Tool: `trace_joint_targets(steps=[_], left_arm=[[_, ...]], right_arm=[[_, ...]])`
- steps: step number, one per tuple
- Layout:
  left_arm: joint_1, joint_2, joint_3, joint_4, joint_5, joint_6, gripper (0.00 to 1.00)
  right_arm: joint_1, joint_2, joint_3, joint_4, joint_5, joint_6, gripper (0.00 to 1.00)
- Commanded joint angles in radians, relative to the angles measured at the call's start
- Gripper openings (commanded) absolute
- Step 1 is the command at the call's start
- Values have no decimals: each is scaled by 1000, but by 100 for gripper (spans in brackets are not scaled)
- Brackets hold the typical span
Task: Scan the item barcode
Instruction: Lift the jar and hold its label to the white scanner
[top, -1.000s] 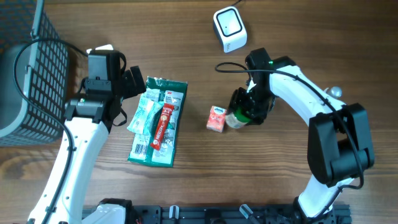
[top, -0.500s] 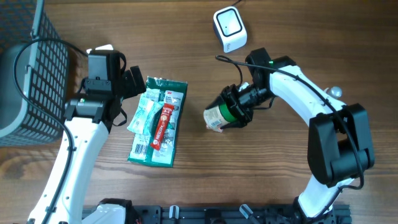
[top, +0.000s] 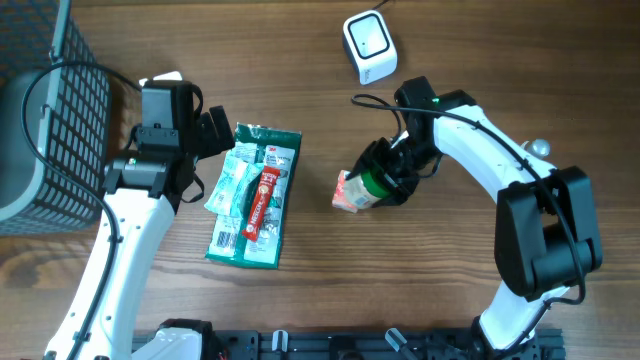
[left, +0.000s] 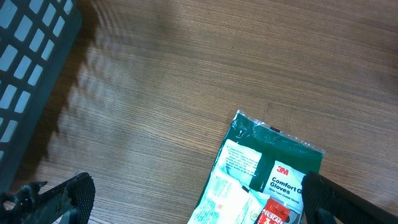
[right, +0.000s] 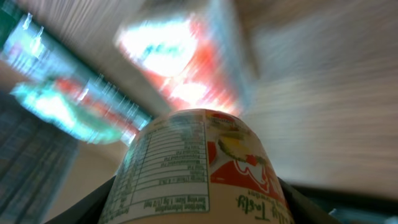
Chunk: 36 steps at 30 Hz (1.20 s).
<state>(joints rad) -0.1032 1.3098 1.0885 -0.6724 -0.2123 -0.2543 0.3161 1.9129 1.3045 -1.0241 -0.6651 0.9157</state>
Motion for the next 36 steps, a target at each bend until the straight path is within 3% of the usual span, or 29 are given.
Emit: trace_joint_targets(steps=[1, 4, 8, 11, 15, 19, 23, 27, 31, 36], left_arm=[[4, -3, 11, 3, -6, -16, 100], [4, -3, 11, 3, -6, -16, 100], [4, -3, 11, 3, -6, -16, 100], [4, -3, 11, 3, -6, -16, 100], [4, -3, 11, 3, -6, -16, 100], [4, -3, 11, 3, -6, -16, 100], [4, -3, 11, 3, -6, -16, 100], [4, -3, 11, 3, -6, -16, 100], [4, -3, 11, 3, -6, -16, 100], [4, -3, 11, 3, -6, -16, 100]], right_arm=[[0, -37, 23, -2, 267, -5, 45], [0, -37, 23, 1, 338, -115, 21], [-1, -37, 23, 26, 333, -265, 17], [-1, -37, 23, 47, 307, -352, 5], [-16, -37, 63, 10, 182, -375, 4], [-48, -37, 273, -178, 121, -443, 6], [-43, -38, 573, -342, 154, -483, 4], [-39, -38, 811, -385, 344, -482, 4], [-39, -23, 815, -171, 555, -483, 4], [-39, 70, 731, 190, 576, -607, 4]])
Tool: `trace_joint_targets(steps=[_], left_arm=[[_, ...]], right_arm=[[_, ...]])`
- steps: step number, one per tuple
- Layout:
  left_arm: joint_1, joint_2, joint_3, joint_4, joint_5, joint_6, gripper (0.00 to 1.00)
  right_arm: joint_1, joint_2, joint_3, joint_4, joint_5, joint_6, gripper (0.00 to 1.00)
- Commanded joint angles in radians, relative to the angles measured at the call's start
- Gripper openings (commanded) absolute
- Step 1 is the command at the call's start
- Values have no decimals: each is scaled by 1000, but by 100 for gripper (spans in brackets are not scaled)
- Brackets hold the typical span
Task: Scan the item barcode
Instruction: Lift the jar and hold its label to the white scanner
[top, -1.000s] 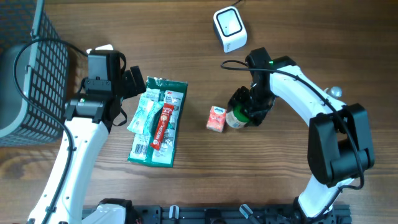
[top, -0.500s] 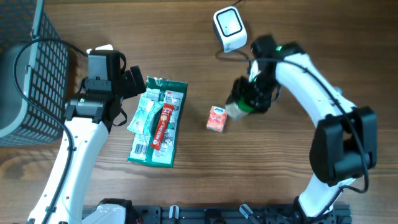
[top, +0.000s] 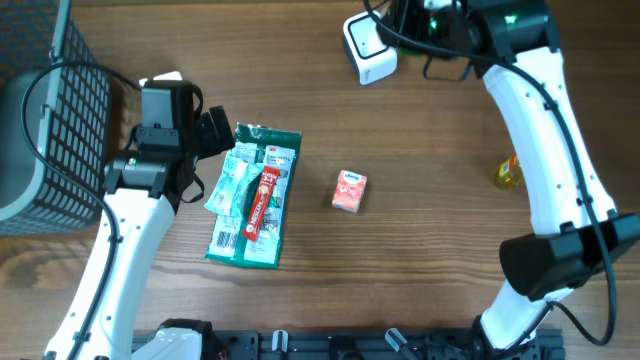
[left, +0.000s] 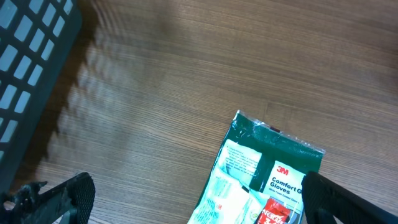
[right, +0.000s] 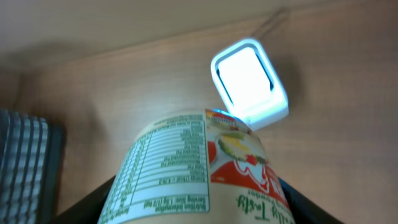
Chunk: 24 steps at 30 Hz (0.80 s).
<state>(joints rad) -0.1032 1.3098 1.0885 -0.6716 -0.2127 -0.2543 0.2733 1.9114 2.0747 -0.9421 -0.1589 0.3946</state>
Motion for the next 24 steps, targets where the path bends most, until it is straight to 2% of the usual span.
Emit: trace_joint_targets(steps=[1, 6, 11, 16, 24], left_arm=[[4, -3, 11, 2, -5, -16, 100], [4, -3, 11, 2, -5, -16, 100], [4, -3, 11, 2, -5, -16, 100], [4, -3, 11, 2, -5, -16, 100], [4, -3, 11, 2, -5, -16, 100]], right_arm=[[4, 103, -50, 171, 90, -83, 4], [4, 286, -58, 441, 96, -74, 4], [4, 389, -58, 640, 97, 32, 4], [4, 444, -58, 740, 100, 51, 4], [4, 480, -72, 793, 99, 41, 4]])
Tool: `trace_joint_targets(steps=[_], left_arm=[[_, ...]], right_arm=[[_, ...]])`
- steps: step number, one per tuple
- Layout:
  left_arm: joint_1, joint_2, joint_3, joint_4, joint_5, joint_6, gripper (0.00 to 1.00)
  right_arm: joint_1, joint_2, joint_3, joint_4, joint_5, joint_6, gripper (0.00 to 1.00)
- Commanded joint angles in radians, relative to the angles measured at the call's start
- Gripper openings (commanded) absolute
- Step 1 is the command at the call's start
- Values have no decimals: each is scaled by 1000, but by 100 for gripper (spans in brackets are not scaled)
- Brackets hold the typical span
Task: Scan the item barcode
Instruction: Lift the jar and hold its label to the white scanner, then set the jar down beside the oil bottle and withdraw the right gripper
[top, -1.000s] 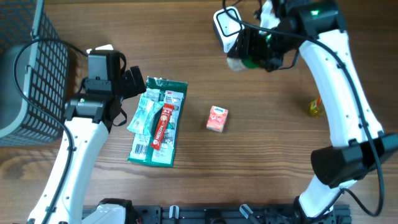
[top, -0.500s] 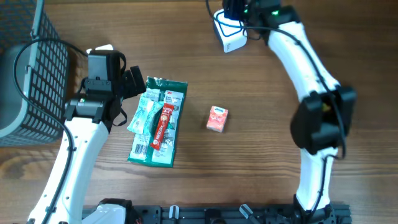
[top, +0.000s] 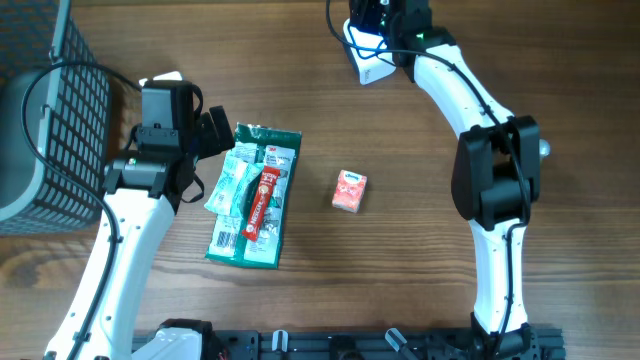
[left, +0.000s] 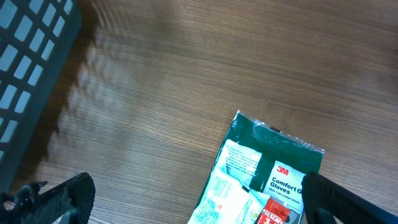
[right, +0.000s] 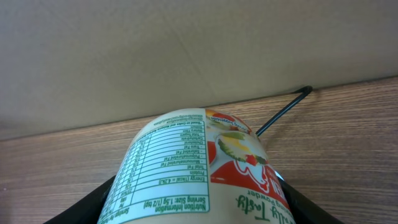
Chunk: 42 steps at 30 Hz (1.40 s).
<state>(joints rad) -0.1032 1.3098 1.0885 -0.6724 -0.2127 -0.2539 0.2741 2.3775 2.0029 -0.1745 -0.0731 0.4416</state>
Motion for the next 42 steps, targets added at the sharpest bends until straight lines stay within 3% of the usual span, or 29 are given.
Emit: trace_joint_targets(steps=[1, 4, 10, 18, 22, 26, 32, 38, 42], left_arm=[[4, -3, 11, 3, -5, -16, 100], [4, -3, 11, 3, -5, -16, 100], [4, -3, 11, 3, -5, -16, 100], [4, -3, 11, 3, -5, -16, 100], [4, -3, 11, 3, -5, -16, 100], [4, -3, 11, 3, -5, -16, 100], [4, -3, 11, 3, -5, -16, 100], [4, -3, 11, 3, -5, -16, 100], [4, -3, 11, 3, -5, -16, 100]], right_arm=[[3, 4, 0, 29, 10, -40, 4], [3, -66, 0, 9, 7, -167, 6], [2, -411, 0, -158, 7, -285, 5], [-69, -906, 0, -834, 235, -292, 4], [-167, -958, -1, -1149, 276, -174, 4], [-197, -922, -87, -1390, 232, -150, 5], [-197, -919, -491, -1304, 162, -102, 5], [-197, -911, -919, -975, 132, -45, 10], [-197, -911, -1091, -776, 131, -48, 14]])
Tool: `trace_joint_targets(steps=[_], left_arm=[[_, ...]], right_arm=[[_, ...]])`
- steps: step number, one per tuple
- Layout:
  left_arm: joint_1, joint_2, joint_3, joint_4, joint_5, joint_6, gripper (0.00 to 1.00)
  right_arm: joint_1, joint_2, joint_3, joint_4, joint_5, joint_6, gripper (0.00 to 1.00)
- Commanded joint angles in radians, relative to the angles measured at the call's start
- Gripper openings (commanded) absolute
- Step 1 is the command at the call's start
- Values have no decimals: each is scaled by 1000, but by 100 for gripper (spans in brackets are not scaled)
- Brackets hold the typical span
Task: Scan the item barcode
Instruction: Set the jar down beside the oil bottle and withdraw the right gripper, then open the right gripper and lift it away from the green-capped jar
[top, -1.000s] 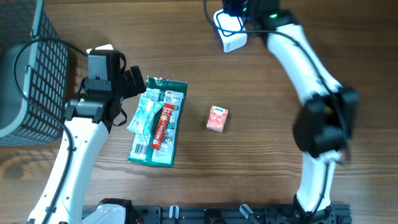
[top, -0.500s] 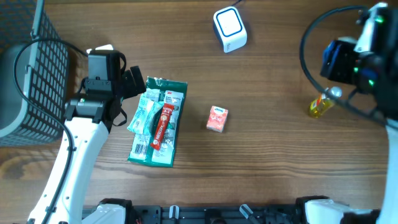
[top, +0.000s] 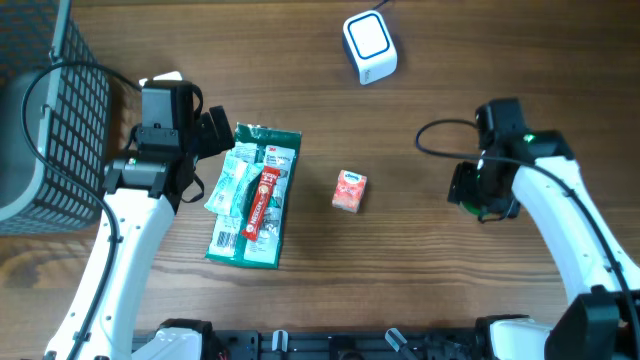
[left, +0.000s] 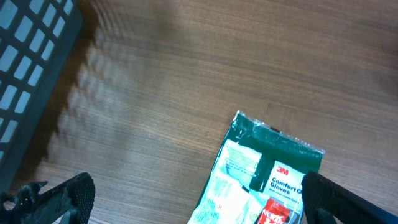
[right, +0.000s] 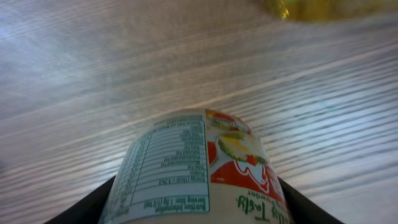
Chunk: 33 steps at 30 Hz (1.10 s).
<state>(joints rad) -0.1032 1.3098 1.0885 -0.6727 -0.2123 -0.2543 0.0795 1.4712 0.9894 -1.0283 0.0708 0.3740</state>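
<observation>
My right gripper (right: 194, 208) is shut on a jar (right: 193, 165) with a white nutrition label and red and green print; the jar fills the lower part of the right wrist view above blurred wood. Overhead, the right gripper (top: 470, 190) hangs over the table's right middle, and the arm hides the jar. The white scanner (top: 370, 46) stands at the back, well away from it. My left gripper (top: 215, 133) is open beside the top left corner of a green glove packet (top: 256, 195); in the left wrist view the left gripper (left: 199, 205) straddles the glove packet (left: 267, 174).
A small pink box (top: 349, 190) lies mid-table. A dark wire basket (top: 50, 120) stands at the far left. A blurred yellow object (right: 311, 7) shows just beyond the jar. A red sachet (top: 260, 200) lies on the glove packet.
My right gripper, still shut on the jar, has gone from the scanner at the back edge to the right middle of the table. The left arm has not moved.
My right gripper held the jar beside the pink box mid-table. Then it held the jar by the lit scanner at the back, label toward it, and stayed there a moment. Now the jar is over the table's right side. The left arm stayed still throughout.
</observation>
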Motion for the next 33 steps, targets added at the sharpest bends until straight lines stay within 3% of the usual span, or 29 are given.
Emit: trace_joint_targets(steps=[1, 7, 11, 18, 23, 26, 28, 29, 33], left_arm=[[4, -3, 11, 3, -6, -16, 100], [4, -3, 11, 3, -6, -16, 100], [4, -3, 11, 3, -6, -16, 100], [4, -3, 11, 3, -6, -16, 100], [4, -3, 11, 3, -6, -16, 100], [4, -3, 11, 3, -6, -16, 100], [4, -3, 11, 3, -6, -16, 100], [4, -3, 11, 3, -6, -16, 100], [4, -3, 11, 3, -6, -16, 100]], right_arm=[[-2, -5, -107, 126, -12, 20, 15], [-2, -5, -197, 258, -12, 18, 50], [-2, -5, -197, 259, -12, 18, 86], [-2, -12, -46, 203, -19, -94, 86], [-1, -13, 207, 131, -62, -142, 84], [7, -10, 221, 156, -211, -138, 58], [25, 2, 201, 161, -257, -134, 24], [40, 11, 185, 164, -254, -108, 16], [106, 61, 109, 218, -247, -55, 10]])
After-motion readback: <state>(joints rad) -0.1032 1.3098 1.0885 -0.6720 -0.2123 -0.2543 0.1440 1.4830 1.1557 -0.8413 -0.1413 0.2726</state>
